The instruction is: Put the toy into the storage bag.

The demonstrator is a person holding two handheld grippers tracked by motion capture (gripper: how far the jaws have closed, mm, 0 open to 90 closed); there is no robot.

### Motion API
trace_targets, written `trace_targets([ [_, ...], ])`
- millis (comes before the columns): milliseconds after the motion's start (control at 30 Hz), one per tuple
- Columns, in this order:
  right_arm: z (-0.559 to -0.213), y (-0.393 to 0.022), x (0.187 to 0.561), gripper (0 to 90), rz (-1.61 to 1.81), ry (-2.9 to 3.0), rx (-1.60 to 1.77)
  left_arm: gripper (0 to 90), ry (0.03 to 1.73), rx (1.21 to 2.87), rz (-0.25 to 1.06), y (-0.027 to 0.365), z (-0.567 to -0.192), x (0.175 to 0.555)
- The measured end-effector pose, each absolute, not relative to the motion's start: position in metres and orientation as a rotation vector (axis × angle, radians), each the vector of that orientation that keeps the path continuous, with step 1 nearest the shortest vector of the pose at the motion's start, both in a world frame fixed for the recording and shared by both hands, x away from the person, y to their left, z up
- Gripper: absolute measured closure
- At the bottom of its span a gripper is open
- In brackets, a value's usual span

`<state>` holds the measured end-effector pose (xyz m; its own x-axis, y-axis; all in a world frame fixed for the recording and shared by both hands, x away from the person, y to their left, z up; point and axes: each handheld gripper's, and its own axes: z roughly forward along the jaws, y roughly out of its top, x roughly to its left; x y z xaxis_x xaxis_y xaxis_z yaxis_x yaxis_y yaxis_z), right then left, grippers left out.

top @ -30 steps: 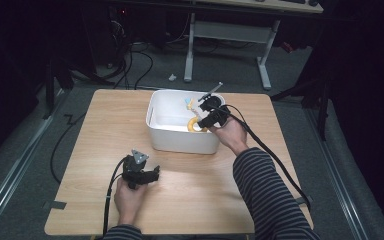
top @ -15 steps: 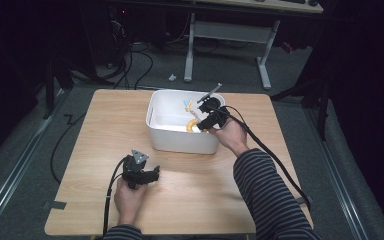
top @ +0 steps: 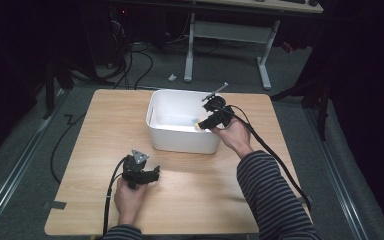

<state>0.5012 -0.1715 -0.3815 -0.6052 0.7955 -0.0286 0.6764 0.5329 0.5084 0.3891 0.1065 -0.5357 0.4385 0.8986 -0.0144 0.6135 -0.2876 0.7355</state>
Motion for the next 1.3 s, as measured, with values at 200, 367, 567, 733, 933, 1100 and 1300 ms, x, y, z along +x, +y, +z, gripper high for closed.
trace_targets([
  [200,-0.371,-0.180,0.492,47.4,0.670,2.471,1.206,22.3,1.266,2.015,0.539,0.107,-0.536,0.389],
  [367,-0.359,-0.184,0.480,47.8,0.690,2.426,1.158,22.3,1.267,2.014,0.539,0.107,-0.536,0.389],
  [567,-0.350,-0.201,0.471,47.9,0.746,2.380,1.161,22.3,1.267,2.014,0.539,0.107,-0.536,0.389],
  [733,-0.344,-0.219,0.463,48.3,0.797,2.351,1.199,22.4,1.266,2.014,0.539,0.107,-0.536,0.389],
  [933,-0.337,-0.240,0.452,48.1,0.839,2.302,1.222,22.4,1.267,2.014,0.539,0.107,-0.536,0.389],
  [1100,-0.331,-0.256,0.443,48.2,0.862,2.273,1.245,22.4,1.267,2.014,0.539,0.107,-0.536,0.389],
  [1300,-0.328,-0.272,0.432,48.2,0.858,2.242,1.251,22.5,1.267,2.014,0.538,0.107,-0.536,0.389],
])
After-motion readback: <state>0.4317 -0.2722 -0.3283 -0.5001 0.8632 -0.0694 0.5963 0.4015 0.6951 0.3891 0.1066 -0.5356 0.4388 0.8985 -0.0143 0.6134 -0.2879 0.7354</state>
